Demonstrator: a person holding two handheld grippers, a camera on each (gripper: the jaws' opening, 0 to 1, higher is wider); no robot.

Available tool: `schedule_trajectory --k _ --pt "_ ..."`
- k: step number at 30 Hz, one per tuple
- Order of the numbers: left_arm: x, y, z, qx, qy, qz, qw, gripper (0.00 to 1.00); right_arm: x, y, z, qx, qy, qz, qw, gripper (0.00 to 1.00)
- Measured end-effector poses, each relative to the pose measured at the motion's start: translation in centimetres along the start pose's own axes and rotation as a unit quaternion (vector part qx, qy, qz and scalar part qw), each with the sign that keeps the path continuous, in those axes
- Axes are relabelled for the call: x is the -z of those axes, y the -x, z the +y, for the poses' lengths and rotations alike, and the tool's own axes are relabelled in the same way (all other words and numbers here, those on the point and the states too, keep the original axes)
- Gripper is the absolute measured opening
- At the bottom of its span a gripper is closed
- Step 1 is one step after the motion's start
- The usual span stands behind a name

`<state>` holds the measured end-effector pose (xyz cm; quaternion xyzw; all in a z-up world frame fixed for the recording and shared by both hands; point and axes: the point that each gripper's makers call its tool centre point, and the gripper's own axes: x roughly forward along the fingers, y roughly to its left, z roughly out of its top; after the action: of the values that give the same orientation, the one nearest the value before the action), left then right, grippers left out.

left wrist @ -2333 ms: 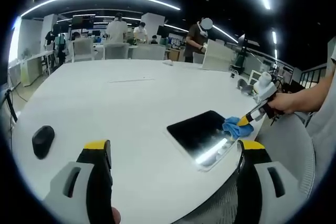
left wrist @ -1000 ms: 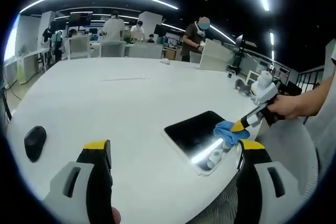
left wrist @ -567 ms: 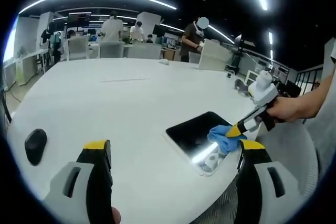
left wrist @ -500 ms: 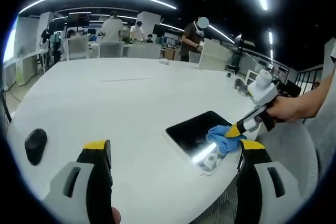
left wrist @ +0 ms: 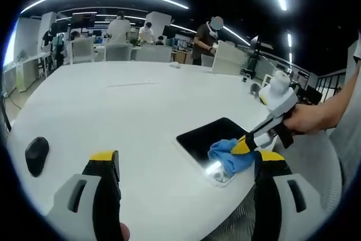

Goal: Wipe the mirror surface with the cleaning cloth until all visible marks leave the cleaned area.

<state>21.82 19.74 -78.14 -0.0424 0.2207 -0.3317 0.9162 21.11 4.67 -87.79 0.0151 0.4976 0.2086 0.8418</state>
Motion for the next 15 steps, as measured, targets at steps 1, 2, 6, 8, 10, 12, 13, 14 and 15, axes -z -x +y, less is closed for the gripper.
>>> schedule_trajectory --k 1,2,6,8,10,12,13,14,15 --pt "0.0 0.0 0.0 0.000 -0.001 0.001 1.0000 0.99 0.0 -0.1 0.3 -0.006 -0.004 0.002 1.0000 0.00" --pt "0.0 0.1 0.0 0.000 -0.002 0.001 1.0000 0.99 -0.1 -0.2 0.5 -0.007 -0.005 0.003 1.0000 0.00" --pt "-0.1 0.2 0.2 0.000 -0.005 0.002 1.0000 0.99 -0.4 -0.6 1.2 -0.009 -0.001 0.002 1.0000 0.00" --pt "-0.1 0.3 0.3 0.000 -0.006 0.003 1.0000 0.99 -0.6 -0.7 1.4 -0.004 0.006 0.003 1.0000 0.00" --pt "-0.1 0.3 0.4 0.000 -0.007 0.004 1.0000 0.99 -0.6 -1.0 2.1 -0.009 0.010 0.003 0.9999 0.00" --pt "-0.2 0.3 0.4 -0.001 -0.007 0.003 1.0000 0.99 -0.8 -1.3 2.6 -0.011 0.019 0.003 0.9997 0.00" --pt "-0.2 0.3 0.4 0.000 -0.007 0.003 1.0000 0.99 -0.8 -1.4 2.8 -0.012 0.021 0.004 0.9997 0.00" --pt "-0.2 0.3 0.3 0.000 -0.008 0.003 1.0000 0.99 -0.9 -1.4 3.1 -0.014 0.025 0.004 0.9996 0.00" --pt "-0.2 0.3 0.3 0.001 -0.008 0.003 1.0000 0.99 -0.9 -1.5 3.3 -0.014 0.030 0.005 0.9995 0.00"
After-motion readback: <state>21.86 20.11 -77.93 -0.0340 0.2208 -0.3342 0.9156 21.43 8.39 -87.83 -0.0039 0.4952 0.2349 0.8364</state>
